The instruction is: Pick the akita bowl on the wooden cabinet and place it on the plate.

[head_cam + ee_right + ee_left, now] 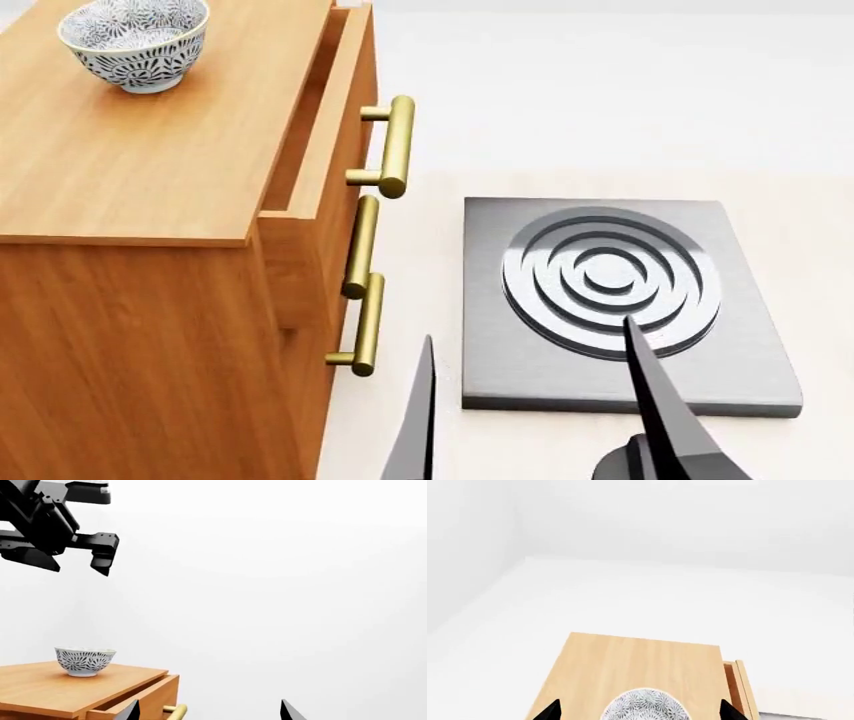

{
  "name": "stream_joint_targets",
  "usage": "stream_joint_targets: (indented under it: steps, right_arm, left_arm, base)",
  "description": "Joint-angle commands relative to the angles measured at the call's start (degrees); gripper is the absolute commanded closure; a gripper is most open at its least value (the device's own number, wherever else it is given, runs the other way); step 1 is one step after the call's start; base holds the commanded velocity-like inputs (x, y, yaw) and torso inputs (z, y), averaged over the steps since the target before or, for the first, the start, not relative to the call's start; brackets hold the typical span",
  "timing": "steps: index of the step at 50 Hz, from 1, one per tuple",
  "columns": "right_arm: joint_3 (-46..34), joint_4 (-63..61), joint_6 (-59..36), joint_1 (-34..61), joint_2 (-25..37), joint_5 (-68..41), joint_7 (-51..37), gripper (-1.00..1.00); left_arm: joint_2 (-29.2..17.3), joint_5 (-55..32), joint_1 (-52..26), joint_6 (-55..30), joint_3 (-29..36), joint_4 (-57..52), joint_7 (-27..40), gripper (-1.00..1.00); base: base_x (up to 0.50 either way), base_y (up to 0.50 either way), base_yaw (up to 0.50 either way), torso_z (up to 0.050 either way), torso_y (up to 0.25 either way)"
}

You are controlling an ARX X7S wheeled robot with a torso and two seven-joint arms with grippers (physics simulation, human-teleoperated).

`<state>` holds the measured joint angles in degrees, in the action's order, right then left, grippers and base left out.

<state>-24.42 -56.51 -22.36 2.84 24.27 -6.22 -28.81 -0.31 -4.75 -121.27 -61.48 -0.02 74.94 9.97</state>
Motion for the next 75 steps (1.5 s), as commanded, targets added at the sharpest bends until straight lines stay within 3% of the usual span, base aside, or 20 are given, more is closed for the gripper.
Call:
stream_joint_targets:
  steps: [1,15,36,42,44,51,68,75]
  right_arm:
    - [-0.3,0.3,0.3,0.2,0.1,-0.3,-0.2,-1.00]
    - [-0.4,0.4,0.6,0.1,0.5,-0.5,-0.5,-1.00]
    - [-1.0,0.6,0.6,0.4,0.9,-0.5,-1.0,-1.00]
    - [-1.1,0.5,0.5,0.5,1.0,-0.6,-1.2,-1.00]
    - [-1.3,0.6,0.5,0.5,1.0,-0.5,-1.2,-1.00]
    - [-1.5,0.8,0.7,0.7,1.0,-0.6,-1.3,-1.00]
    - [-1.6,0.7,0.6,0.8,1.4,-0.9,-1.6,-1.00]
    - [-2.0,1.0,0.5,1.1,1.4,-0.7,-1.8,-1.00]
  left_arm:
    - [0.0,2.4,-1.9,-4.5,-1.9,0.0,-1.6,-1.00]
    - [-0.4,3.6,-4.2,-12.0,-9.6,0.0,0.2,-1.00]
    - [-1.3,4.3,-4.0,-8.7,-11.9,0.0,2.2,-1.00]
    - [-1.7,5.1,-4.6,-7.8,-9.8,0.0,2.5,-1.00]
    - [-1.2,7.4,-5.0,-6.0,-4.7,0.0,1.7,-1.00]
    - [-2.1,6.1,-5.9,-6.1,-2.4,0.0,2.5,-1.00]
    - [-2.3,4.6,-5.5,-3.4,-0.8,0.0,2.9,-1.00]
    - [-2.6,4.7,-4.8,-3.3,-0.9,0.0,3.4,-1.00]
  base:
    - [0.00,0.00,0.00,0.000,0.000]
    - [0.00,0.00,0.00,0.000,0.000]
    - [0.00,0.00,0.00,0.000,0.000]
    - [0.00,0.00,0.00,0.000,0.000]
    - [0.00,0.00,0.00,0.000,0.000]
    - [0.00,0.00,0.00,0.000,0.000]
    - [0.00,0.00,0.00,0.000,0.000]
    - [0.00,0.00,0.00,0.000,-0.241]
